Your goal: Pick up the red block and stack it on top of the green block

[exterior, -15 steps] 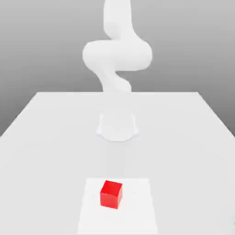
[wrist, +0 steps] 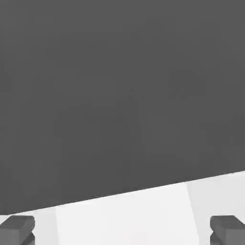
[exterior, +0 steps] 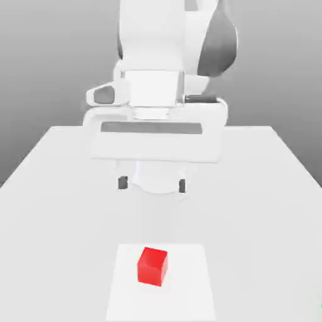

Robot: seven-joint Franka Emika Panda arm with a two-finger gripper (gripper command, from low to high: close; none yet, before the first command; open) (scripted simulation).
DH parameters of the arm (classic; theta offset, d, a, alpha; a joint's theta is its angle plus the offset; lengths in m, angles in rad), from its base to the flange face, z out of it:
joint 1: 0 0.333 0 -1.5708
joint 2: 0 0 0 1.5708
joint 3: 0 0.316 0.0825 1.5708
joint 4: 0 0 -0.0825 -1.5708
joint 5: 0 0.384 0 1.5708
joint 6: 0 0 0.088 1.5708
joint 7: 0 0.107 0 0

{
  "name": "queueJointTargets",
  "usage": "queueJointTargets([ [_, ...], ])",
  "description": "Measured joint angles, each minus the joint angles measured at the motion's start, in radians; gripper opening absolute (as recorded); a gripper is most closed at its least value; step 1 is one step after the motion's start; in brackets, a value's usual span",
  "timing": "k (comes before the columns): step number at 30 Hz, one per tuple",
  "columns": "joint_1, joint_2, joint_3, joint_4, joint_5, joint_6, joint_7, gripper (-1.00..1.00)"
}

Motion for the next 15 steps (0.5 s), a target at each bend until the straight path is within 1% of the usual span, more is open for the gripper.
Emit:
queueJointTargets([
  [5,-0.008,0.181,-0.004,-0.088,-0.014,0.107,0.055,0.00],
  [11,-0.001,0.399,-0.014,-0.072,-0.029,0.287,0.073,0.00],
  [12,0.000,0.419,-0.016,-0.069,-0.030,0.304,0.073,-1.00],
  [15,0.000,0.419,-0.015,-0.069,-0.031,0.304,0.074,-1.00],
])
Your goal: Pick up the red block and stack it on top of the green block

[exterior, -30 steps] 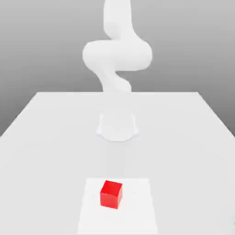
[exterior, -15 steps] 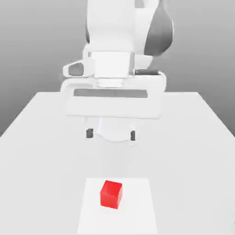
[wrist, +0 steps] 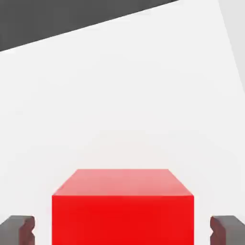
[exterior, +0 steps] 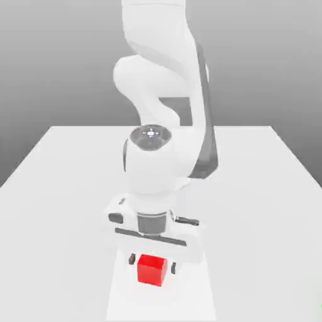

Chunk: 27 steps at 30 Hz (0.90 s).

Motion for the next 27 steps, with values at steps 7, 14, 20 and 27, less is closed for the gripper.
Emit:
queueJointTargets([
  [7,-0.005,-0.091,0.006,-0.013,0.004,-0.078,-0.003,-1.00],
  [14,0.073,-0.165,0.071,0.084,-0.014,-0.251,-0.120,-1.00],
  [20,0.171,-0.053,0.193,0.300,-0.080,-0.363,-0.312,-1.00],
  [27,0.311,0.089,0.335,0.555,-0.171,-0.496,-0.531,-1.00],
])
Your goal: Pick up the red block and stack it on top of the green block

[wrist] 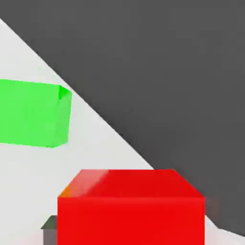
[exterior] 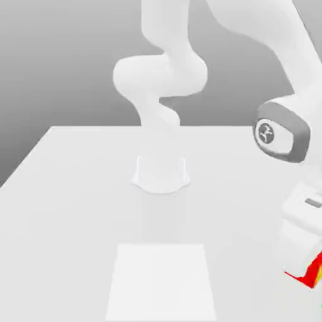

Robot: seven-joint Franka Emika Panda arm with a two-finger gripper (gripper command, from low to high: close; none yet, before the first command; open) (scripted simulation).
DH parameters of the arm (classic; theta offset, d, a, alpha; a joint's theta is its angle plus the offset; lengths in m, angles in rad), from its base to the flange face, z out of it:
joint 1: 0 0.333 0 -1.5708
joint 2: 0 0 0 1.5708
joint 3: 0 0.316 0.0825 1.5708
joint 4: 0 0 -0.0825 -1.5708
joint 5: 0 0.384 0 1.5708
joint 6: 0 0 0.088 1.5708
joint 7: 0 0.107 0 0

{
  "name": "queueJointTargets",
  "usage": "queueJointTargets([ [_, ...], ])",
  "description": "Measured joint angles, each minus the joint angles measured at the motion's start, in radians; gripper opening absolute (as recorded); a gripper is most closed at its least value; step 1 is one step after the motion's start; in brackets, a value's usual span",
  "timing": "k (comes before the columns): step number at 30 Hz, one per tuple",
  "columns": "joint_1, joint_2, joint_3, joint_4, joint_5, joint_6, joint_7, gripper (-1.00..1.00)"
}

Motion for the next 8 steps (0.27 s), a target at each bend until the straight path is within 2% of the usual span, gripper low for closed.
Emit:
queueJointTargets([
  [4,0.057,0.131,-0.029,0.043,-0.072,0.080,0.010,-1.00],
  [5,0.064,0.150,-0.037,0.046,-0.082,0.096,0.016,1.00],
  [8,0.064,0.150,-0.037,0.046,-0.082,0.096,0.016,1.00],
])
